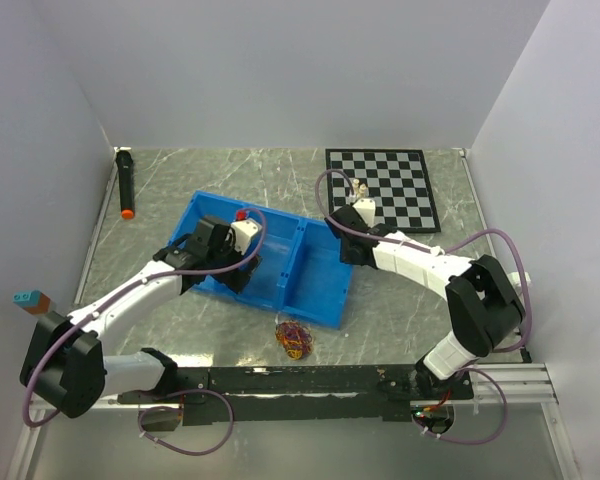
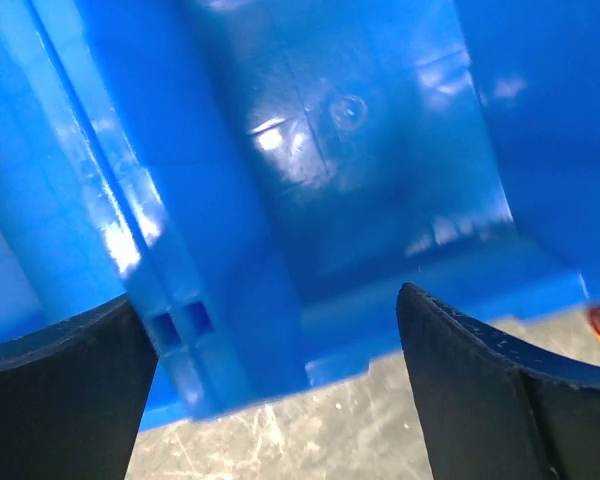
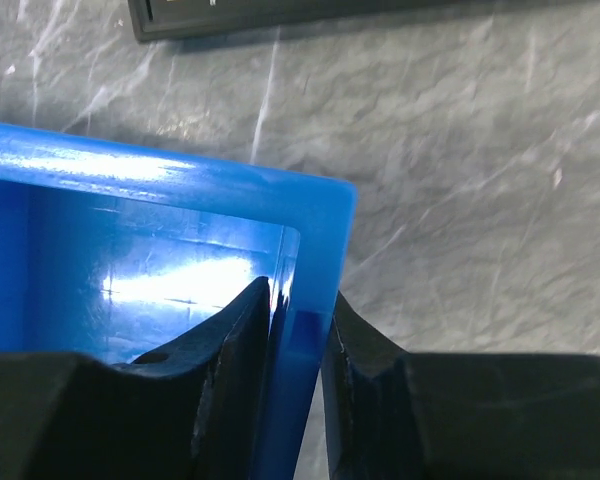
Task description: Untangle the cables
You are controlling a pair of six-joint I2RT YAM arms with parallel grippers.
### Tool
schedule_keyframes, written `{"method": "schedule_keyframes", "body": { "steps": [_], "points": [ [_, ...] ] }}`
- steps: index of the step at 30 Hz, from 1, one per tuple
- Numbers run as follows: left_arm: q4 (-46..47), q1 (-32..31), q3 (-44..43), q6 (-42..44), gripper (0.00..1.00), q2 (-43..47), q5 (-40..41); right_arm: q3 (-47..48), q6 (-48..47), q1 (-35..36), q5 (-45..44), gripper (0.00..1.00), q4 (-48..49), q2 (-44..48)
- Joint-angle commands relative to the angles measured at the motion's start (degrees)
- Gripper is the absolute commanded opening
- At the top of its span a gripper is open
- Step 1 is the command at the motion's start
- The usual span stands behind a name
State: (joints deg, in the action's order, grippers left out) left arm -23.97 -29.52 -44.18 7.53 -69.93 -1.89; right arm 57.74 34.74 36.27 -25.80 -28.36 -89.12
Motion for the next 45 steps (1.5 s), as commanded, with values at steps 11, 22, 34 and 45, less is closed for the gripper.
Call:
{"method": "schedule_keyframes", "body": {
  "steps": [11,22,34,45],
  "points": [
    [-0.4,18.8,-15.8,2.8,0.97,-1.0,-4.8,-1.9,-22.9,-5.6,2.9,0.40,13.5,-0.1],
    [6.1,27.5,-15.1,2.6,0.95,-12.2,3.2,-1.8,-18.7,-5.6,3.7,0.49,11.4,0.6],
    [2.3,27.6,-6.0,8.0,0.68,-4.7,-8.7,0.8,-15.1,-5.6,3.7,0.54,8.8,0.8],
    [-5.9,27.3,-1.8,13.6,0.71,2.3,-16.3,5.1,-13.6,-5.6,3.6,0.56,7.9,-2.6]
  ]
}}
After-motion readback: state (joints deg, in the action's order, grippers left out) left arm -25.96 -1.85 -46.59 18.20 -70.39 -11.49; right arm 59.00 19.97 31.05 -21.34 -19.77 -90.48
